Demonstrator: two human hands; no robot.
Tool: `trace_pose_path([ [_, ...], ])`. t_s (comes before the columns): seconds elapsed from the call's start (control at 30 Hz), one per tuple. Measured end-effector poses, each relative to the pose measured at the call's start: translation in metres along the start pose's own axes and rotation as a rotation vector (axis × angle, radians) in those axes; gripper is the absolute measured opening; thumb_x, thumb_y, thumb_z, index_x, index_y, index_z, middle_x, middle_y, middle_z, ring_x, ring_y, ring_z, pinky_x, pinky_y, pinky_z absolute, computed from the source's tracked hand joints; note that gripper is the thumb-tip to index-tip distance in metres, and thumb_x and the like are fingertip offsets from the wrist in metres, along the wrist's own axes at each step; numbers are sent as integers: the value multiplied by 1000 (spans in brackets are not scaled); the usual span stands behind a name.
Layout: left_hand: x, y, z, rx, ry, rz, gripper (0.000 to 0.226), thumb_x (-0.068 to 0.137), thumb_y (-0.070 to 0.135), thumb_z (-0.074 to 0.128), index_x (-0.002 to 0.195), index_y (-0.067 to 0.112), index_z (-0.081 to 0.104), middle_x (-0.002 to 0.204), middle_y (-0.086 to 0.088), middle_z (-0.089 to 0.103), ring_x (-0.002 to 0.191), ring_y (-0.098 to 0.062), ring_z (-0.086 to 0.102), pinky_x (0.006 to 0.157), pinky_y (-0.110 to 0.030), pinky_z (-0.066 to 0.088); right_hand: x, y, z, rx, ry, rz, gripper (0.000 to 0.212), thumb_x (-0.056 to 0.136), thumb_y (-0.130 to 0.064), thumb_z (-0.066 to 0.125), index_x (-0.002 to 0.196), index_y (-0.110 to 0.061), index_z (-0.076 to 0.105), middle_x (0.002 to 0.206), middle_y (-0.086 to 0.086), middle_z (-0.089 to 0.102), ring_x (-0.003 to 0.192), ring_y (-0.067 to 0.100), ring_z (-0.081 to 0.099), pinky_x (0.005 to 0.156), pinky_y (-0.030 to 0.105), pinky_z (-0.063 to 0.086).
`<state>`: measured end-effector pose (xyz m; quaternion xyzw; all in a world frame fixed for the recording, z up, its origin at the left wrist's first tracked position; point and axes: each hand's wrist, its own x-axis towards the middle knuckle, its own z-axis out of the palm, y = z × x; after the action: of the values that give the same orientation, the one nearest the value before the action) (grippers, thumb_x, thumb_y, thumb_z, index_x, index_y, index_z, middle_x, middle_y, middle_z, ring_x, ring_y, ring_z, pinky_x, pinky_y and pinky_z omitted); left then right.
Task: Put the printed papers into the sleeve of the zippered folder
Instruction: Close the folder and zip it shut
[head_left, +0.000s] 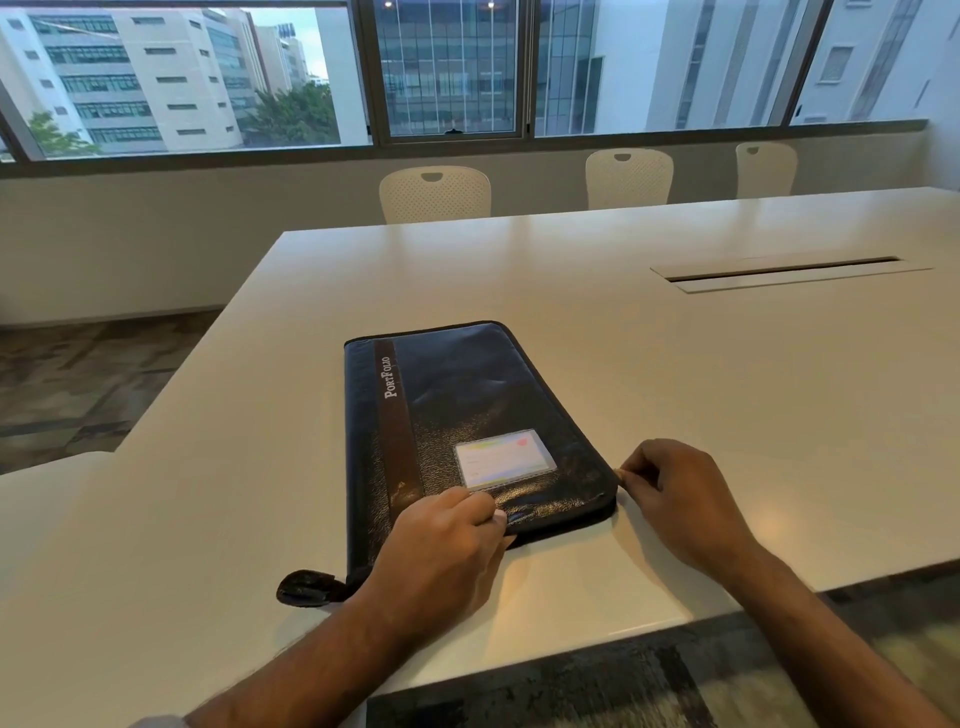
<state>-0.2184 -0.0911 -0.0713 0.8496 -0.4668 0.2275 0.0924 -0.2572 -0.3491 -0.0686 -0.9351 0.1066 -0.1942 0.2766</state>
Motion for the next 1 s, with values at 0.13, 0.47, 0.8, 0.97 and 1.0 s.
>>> trace_pose_path([
  [0.13,-3,-2,-2,-20,-18,20,30,92,36,48,96,23,75,86,9,70,72,-5,59,60,-16,44,6,2,2,-10,23,5,12,85,-17,71,74,-18,65,69,-10,59,65,8,56,57,18,43],
  [0.47,-12,-8,-7,-110,-79,-7,21,91,40,60,98,26,75,90,11,69,78,-4,56,65,-19,50,42,-3,20,16,14,-4,9,85,-16,71,77,-11,71,71,-2,65,65,9,57,57,21,43],
  [0.8,6,-83,-5,-27,-239,-904,111,68,93,16,151,20,19,154,-14,31,140,-33,27,111,-49,31,57,-3,18,-27,-32,-28,10,87,-13,67,77,-13,69,71,-3,64,67,10,57,64,31,52],
  [0.97,-3,-95,12,-155,-320,-951,129,57,98,16,154,14,7,161,-9,18,148,-29,12,120,-49,12,66,-2,21,-94,9,-39,12,86,-16,70,74,-14,68,71,-3,63,65,10,57,61,31,51],
  [1.0,-2,-95,10,-143,-340,-937,128,59,97,17,154,13,5,162,-8,14,150,-26,8,121,-47,6,68,-5,23,-109,18,-36,12,86,-16,69,74,-14,67,72,-2,64,65,10,57,60,30,51],
])
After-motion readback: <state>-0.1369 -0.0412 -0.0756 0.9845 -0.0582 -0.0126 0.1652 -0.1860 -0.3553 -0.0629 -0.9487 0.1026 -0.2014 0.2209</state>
